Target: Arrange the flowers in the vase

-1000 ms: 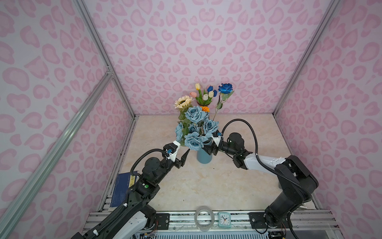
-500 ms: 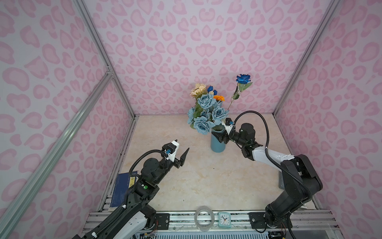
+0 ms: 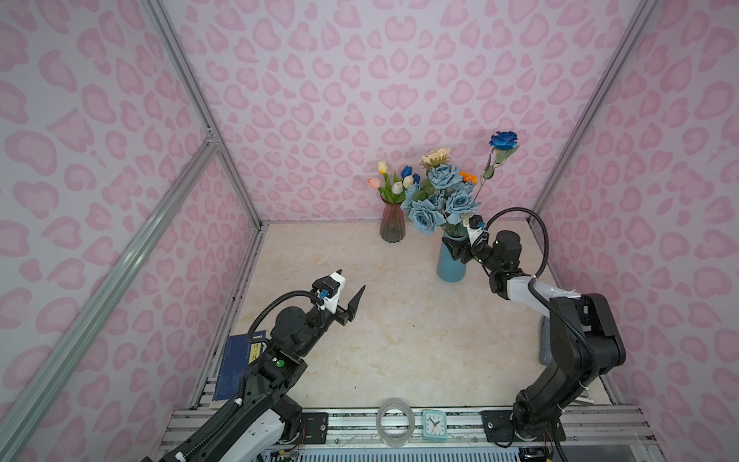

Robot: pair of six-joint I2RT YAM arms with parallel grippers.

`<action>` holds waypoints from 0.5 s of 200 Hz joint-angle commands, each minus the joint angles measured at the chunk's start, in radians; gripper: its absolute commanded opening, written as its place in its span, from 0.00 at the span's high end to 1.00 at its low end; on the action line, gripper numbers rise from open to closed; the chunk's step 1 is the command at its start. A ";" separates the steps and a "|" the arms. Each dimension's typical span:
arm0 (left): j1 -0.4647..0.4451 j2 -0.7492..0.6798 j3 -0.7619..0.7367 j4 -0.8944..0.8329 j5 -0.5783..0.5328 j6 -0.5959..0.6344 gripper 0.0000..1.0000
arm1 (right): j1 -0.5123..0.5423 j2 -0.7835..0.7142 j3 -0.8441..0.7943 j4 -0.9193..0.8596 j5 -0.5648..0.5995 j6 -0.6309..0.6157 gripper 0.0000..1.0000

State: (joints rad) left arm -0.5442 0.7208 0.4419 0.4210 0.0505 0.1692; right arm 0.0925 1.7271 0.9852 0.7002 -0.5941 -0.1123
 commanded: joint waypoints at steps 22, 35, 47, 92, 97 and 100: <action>0.001 -0.003 0.009 0.033 -0.008 0.008 0.26 | -0.052 0.062 0.078 0.274 0.018 0.074 0.64; 0.001 -0.007 0.006 0.035 -0.008 0.006 0.26 | -0.059 0.091 0.097 0.297 0.032 0.083 0.64; 0.001 -0.010 0.002 0.036 -0.008 0.004 0.26 | -0.063 0.123 0.126 0.313 0.036 0.100 0.64; 0.001 -0.025 -0.002 0.028 -0.012 0.004 0.26 | -0.068 0.213 0.191 0.410 0.099 0.174 0.65; 0.001 -0.027 -0.002 0.028 -0.013 0.003 0.26 | -0.068 0.221 0.198 0.415 0.104 0.179 0.65; 0.001 -0.027 -0.002 0.028 -0.014 0.003 0.26 | -0.068 0.224 0.202 0.416 0.107 0.181 0.65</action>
State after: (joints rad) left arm -0.5442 0.7013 0.4419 0.4206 0.0475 0.1757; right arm 0.0269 1.9308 1.1553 0.8776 -0.5327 0.0200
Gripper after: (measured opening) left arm 0.743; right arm 0.760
